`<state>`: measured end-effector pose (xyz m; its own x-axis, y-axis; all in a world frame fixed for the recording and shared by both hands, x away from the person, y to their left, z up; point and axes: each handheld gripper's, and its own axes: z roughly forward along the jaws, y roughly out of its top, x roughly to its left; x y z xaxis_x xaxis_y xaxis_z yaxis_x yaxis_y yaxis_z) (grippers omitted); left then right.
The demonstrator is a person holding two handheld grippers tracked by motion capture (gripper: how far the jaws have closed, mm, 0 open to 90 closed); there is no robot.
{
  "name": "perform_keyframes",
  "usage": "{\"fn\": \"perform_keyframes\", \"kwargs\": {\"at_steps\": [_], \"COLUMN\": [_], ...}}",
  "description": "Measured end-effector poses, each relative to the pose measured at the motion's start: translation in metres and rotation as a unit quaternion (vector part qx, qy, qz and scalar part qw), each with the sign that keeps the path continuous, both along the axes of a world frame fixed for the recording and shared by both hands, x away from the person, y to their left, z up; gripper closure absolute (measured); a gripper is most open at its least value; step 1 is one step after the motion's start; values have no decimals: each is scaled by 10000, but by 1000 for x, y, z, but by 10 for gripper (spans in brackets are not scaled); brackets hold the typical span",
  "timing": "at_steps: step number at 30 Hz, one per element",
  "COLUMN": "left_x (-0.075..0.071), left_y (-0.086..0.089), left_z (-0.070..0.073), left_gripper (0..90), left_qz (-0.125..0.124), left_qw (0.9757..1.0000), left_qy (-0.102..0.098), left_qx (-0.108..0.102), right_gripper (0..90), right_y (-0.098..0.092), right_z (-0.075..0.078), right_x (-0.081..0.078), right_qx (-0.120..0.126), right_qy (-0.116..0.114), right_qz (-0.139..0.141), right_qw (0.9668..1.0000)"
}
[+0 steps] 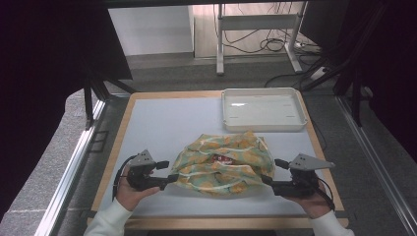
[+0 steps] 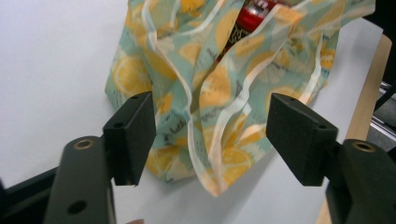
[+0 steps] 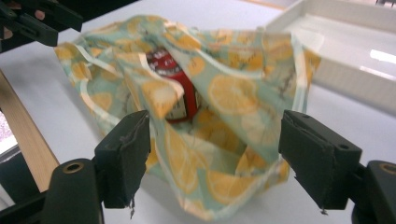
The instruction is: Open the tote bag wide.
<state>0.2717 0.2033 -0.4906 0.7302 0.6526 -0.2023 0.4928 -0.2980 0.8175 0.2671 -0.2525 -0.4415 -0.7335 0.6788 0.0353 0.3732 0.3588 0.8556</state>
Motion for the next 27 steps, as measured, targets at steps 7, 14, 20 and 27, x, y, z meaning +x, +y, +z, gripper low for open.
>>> {"fn": "perform_keyframes", "kwargs": {"at_steps": [7,14,20,27], "left_x": [7,10,14,22], "left_y": [-3,-6,-13,-28], "left_z": [9,15,19,23], "left_gripper": [435,613,811,890], "left_qz": [163,236,102,-76], "left_qw": [9999,9996,9998,9999], "left_qy": [8,-124,-126,-97], "left_qx": [-56,-97,-65,13], "right_gripper": [371,525,677,805], "right_y": [15,31,37,52], "right_z": [6,11,15,21], "right_x": [15,30,35,41], "right_qx": [15,-41,-64,-109], "right_qy": [2,24,75,47], "right_qz": [111,217,279,393], "right_qw": [9999,9998,9996,9992]}}
